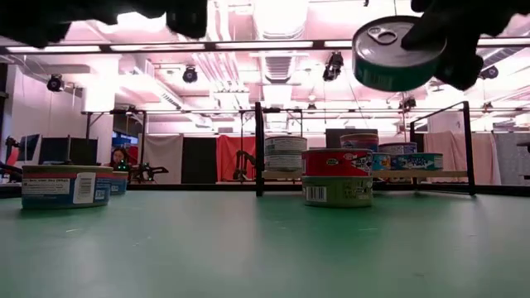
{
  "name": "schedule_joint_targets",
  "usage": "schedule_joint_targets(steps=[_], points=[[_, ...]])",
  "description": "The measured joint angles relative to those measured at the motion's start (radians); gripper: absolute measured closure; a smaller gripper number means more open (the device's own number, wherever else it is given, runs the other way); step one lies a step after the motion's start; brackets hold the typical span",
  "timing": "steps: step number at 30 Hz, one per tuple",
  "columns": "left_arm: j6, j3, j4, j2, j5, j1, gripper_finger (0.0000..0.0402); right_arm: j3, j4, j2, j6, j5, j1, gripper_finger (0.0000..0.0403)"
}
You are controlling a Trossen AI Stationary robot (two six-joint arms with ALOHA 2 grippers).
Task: Stack canned seafood by type on shelf
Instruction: Stack the green/blue tuna can on top of the green/blue tuna can on the shelf
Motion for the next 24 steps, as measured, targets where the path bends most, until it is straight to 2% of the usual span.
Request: schedule_joint_targets(steps=[3,5,11,17,20,24], points=[[0.011,-0.052,0.169,-0.004,0.234,0.048,0.0402,-0.098,0.153,-0.057,0.000,-0.010,0.000,0.0279],[0.004,-0.069,0.226,-0.004,0.311,0.089,0.0402,-0.144,0.229,-0.087,0.000,-0.009,0.000,0.0279],[-0.008,-0.058,0.220,-0.003,0.310,0.218,0.0402,-0.201,0.306,-0.141,0.012,-0.005,-0.001,0.0279],[0.068,0.000,0.205,0.000,0.308,0.320,0.0402,-0.208,0.356,-0.145,0.039,-0.040,-0.047,0.0279],[0.027,0.030,0.145,0.000,0.307,0.345,0.0402,-0.224,0.360,-0.140,0.099,-0.120,-0.090,0.0279],[-0.079,0.057,0.045,0.000,0.311,0.367,0.0402,-0.280,0.462,-0.140,0.138,-0.137,-0.099,0.0279]])
